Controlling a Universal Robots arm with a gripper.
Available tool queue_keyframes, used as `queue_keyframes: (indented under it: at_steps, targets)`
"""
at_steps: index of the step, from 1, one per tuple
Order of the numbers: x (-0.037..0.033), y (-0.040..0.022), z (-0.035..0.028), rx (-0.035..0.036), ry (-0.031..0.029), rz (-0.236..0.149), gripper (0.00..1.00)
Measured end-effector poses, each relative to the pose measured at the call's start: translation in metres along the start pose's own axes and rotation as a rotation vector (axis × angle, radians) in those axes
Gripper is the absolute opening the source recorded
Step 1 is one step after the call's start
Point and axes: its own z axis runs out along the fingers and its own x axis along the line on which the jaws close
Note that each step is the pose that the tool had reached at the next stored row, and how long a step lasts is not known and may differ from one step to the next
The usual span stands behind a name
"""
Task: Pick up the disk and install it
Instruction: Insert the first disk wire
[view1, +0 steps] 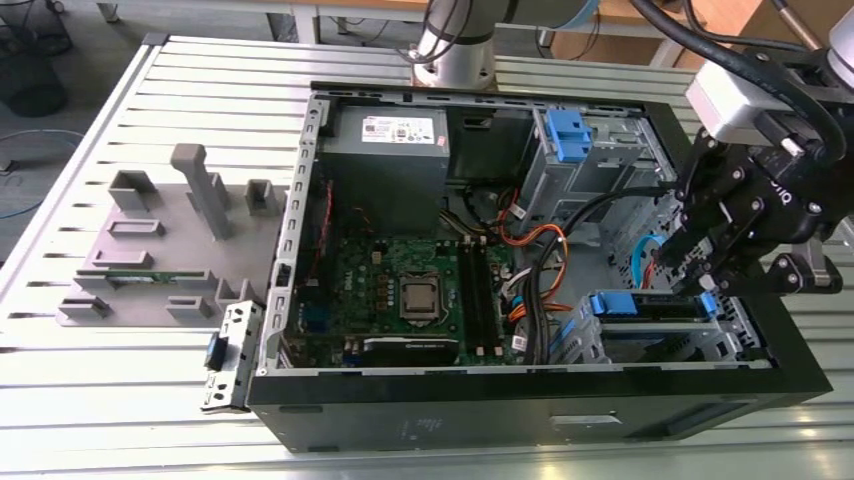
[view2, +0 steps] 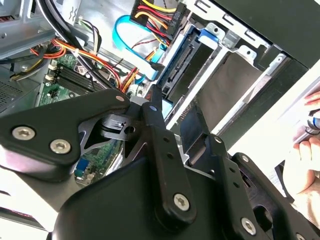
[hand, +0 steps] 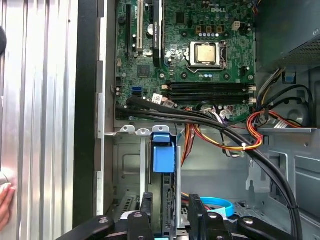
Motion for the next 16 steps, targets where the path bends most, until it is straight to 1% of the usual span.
queue_keyframes:
  at_steps: [6, 11, 13, 16]
  targets:
    - [-0.0086, 0.0001, 0.0003, 0.0000, 0.0000, 0.000, 0.42]
    - [-0.0136, -0.0002, 0.0006, 0.0000, -0.0001, 0.000, 0.42]
    - [-0.0141, -0.0019, 0.0006, 0.0000, -0.0001, 0.000, 0.42]
    - [-0.0143, -0.0066, 0.0005, 0.0000, 0.0000, 0.000, 0.42]
